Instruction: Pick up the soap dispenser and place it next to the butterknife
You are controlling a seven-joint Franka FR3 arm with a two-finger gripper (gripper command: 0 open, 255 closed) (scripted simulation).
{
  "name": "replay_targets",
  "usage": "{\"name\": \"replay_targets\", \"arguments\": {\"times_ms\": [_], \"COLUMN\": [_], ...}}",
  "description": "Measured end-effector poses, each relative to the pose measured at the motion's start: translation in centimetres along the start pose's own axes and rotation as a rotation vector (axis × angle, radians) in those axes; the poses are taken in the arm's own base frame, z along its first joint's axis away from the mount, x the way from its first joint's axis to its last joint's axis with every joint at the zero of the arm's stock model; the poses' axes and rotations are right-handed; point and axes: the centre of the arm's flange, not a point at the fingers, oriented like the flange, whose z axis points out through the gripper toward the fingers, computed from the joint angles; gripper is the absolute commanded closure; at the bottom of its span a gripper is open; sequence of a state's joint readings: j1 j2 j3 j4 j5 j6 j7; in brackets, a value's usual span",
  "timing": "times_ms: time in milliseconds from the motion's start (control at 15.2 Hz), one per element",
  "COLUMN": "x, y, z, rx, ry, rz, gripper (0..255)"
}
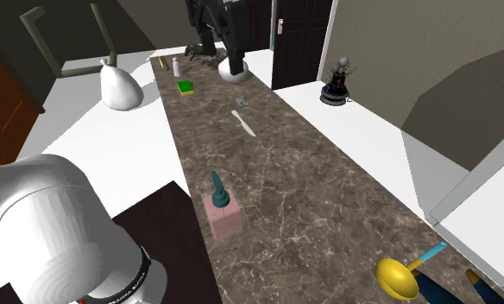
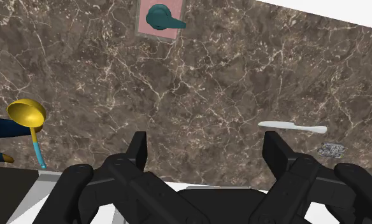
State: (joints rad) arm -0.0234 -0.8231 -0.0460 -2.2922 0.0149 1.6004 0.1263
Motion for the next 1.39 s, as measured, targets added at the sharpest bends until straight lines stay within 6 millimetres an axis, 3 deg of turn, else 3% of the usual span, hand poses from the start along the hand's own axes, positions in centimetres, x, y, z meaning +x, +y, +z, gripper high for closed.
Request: {"name": "replay_targets", "arguments": {"times_ms": [66,264,660,1188,1386], "x": [0.0,-0.3,-1.0,-3.5,-4.1], "y": [0.0,0.6,2.3,4.1,4.5], "z": [0.0,2.6,9.9,20.1,22.5], "rx": [0.0,0.002,0.008,0.015,0.017], "ry": [0.0,-0.028,-0.105,-0.21,-0.234], "rz": [0.0,-0.001,-0.002,-0.004,-0.005], "gripper": [0,0,0,0,0]}}
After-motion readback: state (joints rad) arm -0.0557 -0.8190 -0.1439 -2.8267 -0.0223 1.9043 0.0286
